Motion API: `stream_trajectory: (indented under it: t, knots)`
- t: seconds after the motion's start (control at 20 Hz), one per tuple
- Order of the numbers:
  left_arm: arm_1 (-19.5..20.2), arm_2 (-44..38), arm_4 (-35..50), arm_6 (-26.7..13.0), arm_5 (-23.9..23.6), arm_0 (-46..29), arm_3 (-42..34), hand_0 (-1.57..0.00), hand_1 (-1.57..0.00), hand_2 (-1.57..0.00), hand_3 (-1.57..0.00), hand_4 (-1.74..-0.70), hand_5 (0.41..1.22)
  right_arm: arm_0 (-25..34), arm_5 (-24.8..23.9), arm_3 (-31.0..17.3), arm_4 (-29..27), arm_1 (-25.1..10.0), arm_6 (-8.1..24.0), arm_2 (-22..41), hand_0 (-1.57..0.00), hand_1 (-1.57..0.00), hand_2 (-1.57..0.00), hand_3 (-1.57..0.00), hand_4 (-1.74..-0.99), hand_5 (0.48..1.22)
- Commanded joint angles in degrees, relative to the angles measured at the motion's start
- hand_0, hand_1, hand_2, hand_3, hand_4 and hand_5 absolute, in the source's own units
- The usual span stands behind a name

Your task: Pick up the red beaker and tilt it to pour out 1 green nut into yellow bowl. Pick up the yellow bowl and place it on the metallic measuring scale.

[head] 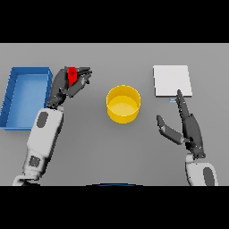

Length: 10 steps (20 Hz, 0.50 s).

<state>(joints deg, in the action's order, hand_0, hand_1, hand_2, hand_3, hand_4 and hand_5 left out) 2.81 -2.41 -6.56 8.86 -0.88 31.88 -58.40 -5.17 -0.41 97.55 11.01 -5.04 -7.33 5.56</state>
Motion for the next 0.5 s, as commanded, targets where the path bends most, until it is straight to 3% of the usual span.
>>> stream_trajectory:
  t: [0.0,0.1,0.25,0.45]
  knots:
    - [0.28,0.42,-0.67,-0.60,-0.03,0.32,-0.10,-1.56,-1.56,-1.56,-1.55,-1.72,1.133,0.23,-0.07,-0.64,0.07,-0.42,-0.60,-0.40,0.00,0.00,0.00,0.00,-1.219,0.659]
    - [0.81,1.06,-1.95,-1.45,0.01,1.26,0.16,-1.56,-1.56,-1.56,-1.55,-1.72,1.138,0.59,0.04,-0.35,0.22,-0.62,-1.02,-0.28,0.00,0.00,0.00,0.00,-1.219,0.661]
    - [2.38,3.65,-5.98,-2.75,-0.06,3.50,0.17,-1.56,-1.56,-1.56,-1.56,-1.73,1.134,1.50,-0.95,-1.15,1.33,-0.34,0.79,-0.24,0.00,0.00,0.00,0.00,-1.210,0.664]
    - [6.19,10.25,-13.84,-7.40,2.20,5.35,-1.73,-1.57,-1.57,-1.57,-1.57,-1.74,1.120,0.26,-0.50,-0.13,1.26,-0.61,0.57,0.01,0.00,0.00,0.00,0.00,-1.190,0.658]
